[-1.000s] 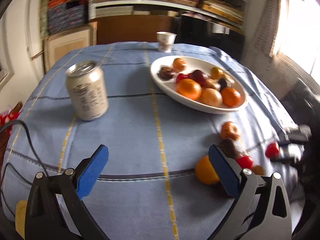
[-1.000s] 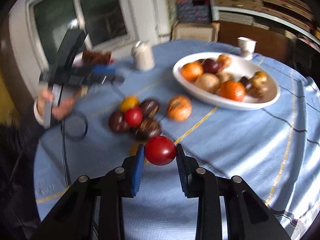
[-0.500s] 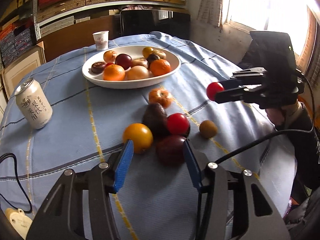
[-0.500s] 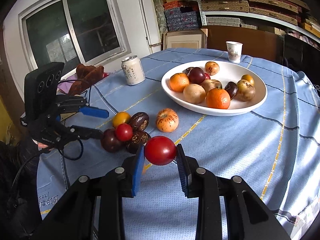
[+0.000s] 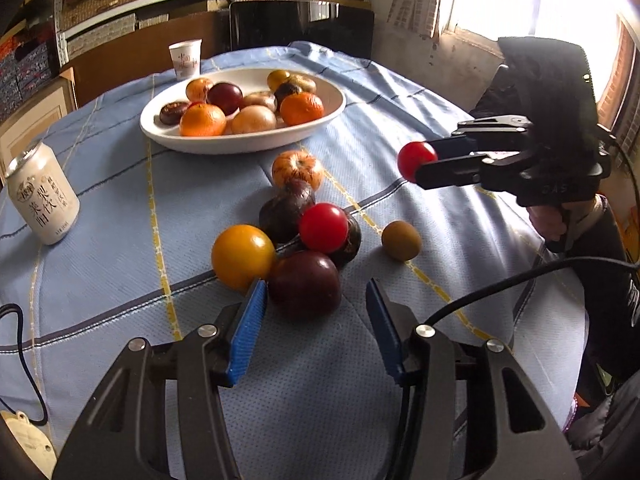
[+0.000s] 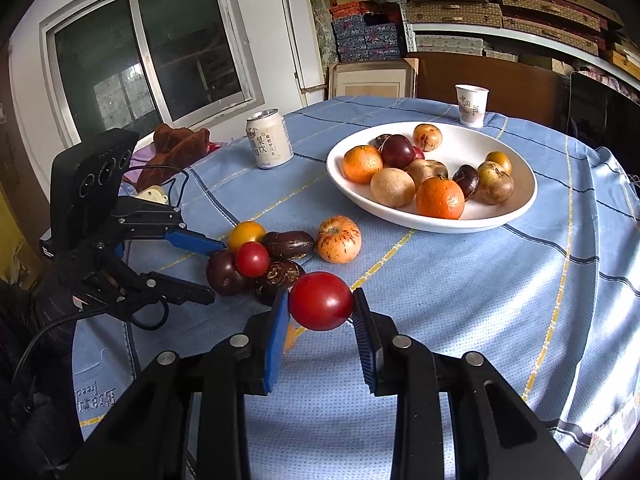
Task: Organize fruits
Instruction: 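Grasp a red tomato with the right tool while the left tool grasps a dark red plum, then carry the tomato and plum over the plate and open both tools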
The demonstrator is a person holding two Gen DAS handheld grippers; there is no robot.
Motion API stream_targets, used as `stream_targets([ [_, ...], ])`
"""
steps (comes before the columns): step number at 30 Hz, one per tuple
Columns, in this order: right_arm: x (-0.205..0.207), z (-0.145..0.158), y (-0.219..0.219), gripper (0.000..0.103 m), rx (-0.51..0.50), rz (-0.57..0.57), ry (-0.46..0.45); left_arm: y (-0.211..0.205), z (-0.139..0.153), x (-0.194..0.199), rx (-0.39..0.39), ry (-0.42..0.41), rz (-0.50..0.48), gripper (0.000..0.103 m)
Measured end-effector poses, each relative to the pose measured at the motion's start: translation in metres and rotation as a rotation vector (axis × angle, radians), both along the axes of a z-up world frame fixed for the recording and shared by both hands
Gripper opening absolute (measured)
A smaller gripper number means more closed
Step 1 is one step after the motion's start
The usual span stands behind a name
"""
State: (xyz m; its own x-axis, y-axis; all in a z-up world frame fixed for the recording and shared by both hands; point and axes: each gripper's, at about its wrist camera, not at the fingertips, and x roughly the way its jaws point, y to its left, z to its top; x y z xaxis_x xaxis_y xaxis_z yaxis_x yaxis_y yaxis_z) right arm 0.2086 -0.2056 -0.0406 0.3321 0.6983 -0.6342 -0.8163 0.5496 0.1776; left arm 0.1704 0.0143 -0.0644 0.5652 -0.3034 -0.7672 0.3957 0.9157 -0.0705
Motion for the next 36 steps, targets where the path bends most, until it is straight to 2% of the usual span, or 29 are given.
stream_targets([
  [6,-0.001,0.0,-0.001,0.032,-0.005,-0.004,-0.004,-0.001,0.0,0.003,-0.004,0.004,0.012,0.047],
  [9,-0.001,-0.001,0.001,0.032,-0.015,-0.001,-0.008,0.001,-0.001,0.006,-0.01,0.011,0.026,0.038],
  [16,-0.002,0.001,0.0,0.032,-0.006,-0.003,-0.012,0.0,0.001,0.005,-0.01,0.005,0.026,0.037],
  [28,-0.002,0.002,-0.001,0.032,0.006,0.0,-0.012,0.015,0.014,-0.005,-0.137,0.002,0.025,0.037],
  [32,0.002,0.004,-0.004,0.032,0.051,-0.004,0.02,0.025,0.028,-0.002,-0.186,0.005,0.025,0.037],
  [36,0.012,0.016,-0.004,0.032,0.139,-0.026,0.057,0.034,0.049,0.018,-0.163,-0.005,0.051,0.037],
])
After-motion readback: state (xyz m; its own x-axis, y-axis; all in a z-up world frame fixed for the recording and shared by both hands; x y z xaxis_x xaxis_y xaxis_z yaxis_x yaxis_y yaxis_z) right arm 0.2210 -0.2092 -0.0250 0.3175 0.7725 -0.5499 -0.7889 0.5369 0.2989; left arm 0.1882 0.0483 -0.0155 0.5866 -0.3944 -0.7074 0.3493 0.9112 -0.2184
